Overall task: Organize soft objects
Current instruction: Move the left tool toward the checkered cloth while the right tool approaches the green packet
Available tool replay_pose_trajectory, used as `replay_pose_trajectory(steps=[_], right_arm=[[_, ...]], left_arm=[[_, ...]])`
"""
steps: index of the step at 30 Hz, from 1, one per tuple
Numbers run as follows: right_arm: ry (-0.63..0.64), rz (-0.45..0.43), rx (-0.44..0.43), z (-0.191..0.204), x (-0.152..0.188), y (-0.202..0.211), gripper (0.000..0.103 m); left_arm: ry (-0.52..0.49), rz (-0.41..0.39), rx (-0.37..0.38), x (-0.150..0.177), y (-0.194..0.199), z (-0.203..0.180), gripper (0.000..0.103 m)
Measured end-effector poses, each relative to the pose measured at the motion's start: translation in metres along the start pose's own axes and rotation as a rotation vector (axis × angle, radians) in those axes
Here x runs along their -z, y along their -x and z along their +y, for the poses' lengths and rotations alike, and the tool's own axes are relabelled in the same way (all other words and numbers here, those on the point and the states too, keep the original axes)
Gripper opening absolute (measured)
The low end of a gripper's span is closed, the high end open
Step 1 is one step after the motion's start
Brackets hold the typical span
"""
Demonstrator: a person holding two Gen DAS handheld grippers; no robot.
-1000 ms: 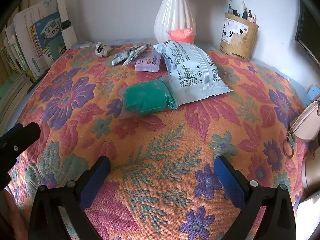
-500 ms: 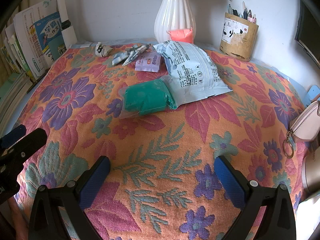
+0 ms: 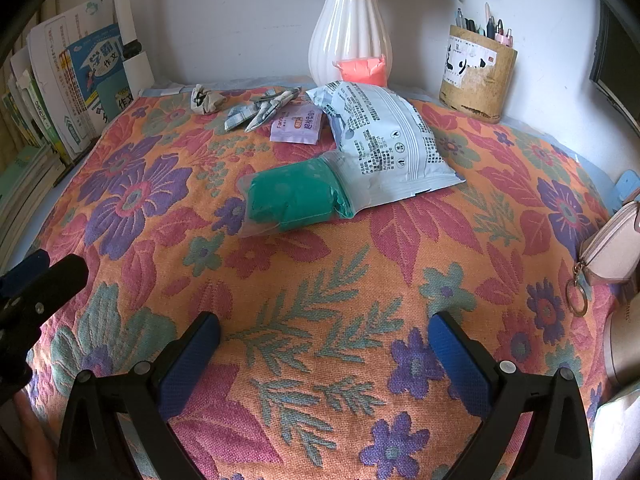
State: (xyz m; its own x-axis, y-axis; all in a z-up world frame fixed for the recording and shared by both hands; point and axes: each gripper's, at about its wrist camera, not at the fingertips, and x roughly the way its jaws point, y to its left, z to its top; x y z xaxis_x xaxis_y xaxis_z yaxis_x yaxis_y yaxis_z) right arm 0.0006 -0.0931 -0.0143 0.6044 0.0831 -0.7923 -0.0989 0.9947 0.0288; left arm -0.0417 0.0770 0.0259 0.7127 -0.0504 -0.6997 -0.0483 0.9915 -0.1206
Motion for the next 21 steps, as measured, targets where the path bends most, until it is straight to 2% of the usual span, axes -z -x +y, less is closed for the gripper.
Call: replay_pose_trajectory(steps=[4, 10, 12, 13, 15, 18, 20, 21], right_arm=[[0.0, 0.0, 0.0, 0.0, 0.0, 0.0, 0.103], [0.006, 0.022, -0.003, -0.001, 0.0, 0.001, 0.103], [0.059, 0.11, -0.058, -0.005, -0.001, 0.004, 0.103], [0.092, 0.127, -0.083, -0.006, -0.001, 0.005, 0.103], [0.154, 0.116, -0.132, -0.015, 0.01, 0.012, 0.103], [0.109, 0.1, -0.147, -0.034, 0.018, 0.023, 0.103], [0.054, 0.099, -0.167, -0.045, 0.013, 0.027, 0.094], [0.032, 0.091, -0.177, -0.049, 0.007, 0.029, 0.084]], left_arm=[[-0.01, 0.039, -0.029, -0.004, 0.001, -0.003, 0.091], [-0.019, 0.081, 0.038, -0.032, 0.011, -0.006, 0.091], [-0.055, 0.084, 0.052, -0.039, 0.011, -0.011, 0.091], [-0.071, 0.088, 0.062, -0.041, 0.01, -0.013, 0.091], [-0.113, 0.108, 0.096, -0.044, 0.004, -0.02, 0.091], [-0.15, 0.119, 0.126, -0.057, -0.007, -0.032, 0.091], [-0.175, 0.105, 0.135, -0.07, -0.013, -0.041, 0.091], [-0.182, 0.095, 0.155, -0.078, -0.017, -0.044, 0.091]])
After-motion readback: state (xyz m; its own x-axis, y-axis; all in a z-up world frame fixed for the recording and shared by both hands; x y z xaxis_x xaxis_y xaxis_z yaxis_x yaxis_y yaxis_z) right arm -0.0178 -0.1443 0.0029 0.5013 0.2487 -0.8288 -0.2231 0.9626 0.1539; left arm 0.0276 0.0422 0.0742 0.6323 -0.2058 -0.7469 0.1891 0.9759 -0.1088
